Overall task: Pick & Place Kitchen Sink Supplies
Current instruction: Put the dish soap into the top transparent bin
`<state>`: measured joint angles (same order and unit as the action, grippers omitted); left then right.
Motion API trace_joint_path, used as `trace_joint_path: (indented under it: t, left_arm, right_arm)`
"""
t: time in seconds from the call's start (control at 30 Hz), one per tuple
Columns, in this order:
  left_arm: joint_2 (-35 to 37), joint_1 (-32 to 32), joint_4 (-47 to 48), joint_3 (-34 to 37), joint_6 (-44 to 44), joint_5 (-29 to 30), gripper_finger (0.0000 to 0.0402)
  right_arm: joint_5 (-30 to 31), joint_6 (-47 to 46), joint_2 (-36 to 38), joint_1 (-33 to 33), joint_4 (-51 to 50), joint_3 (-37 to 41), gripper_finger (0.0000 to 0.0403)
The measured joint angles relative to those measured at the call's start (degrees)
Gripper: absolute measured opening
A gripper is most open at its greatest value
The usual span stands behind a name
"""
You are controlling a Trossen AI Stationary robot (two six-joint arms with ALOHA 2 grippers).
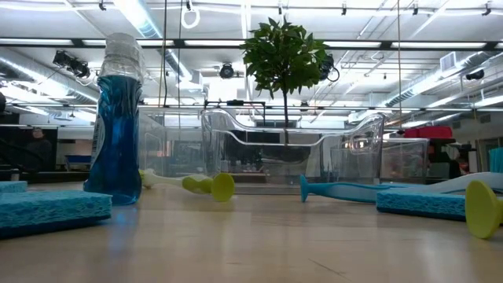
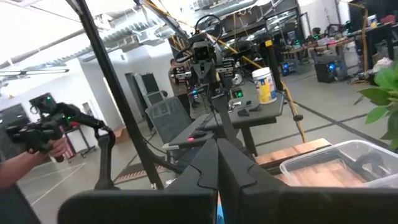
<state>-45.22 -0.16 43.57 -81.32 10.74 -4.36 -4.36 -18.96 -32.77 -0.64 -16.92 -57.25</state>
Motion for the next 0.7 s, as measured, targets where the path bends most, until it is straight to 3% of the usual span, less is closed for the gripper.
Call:
trace_joint_path:
  t: [0.7]
  left_arm:
    - [-4.6, 0.0, 3.8, 0.0, 0.2, -4.6, 0.0009]
  right_arm:
    - [-2.8, 0.0, -3.9, 0.0, -7.5, 0.0, 0.0000]
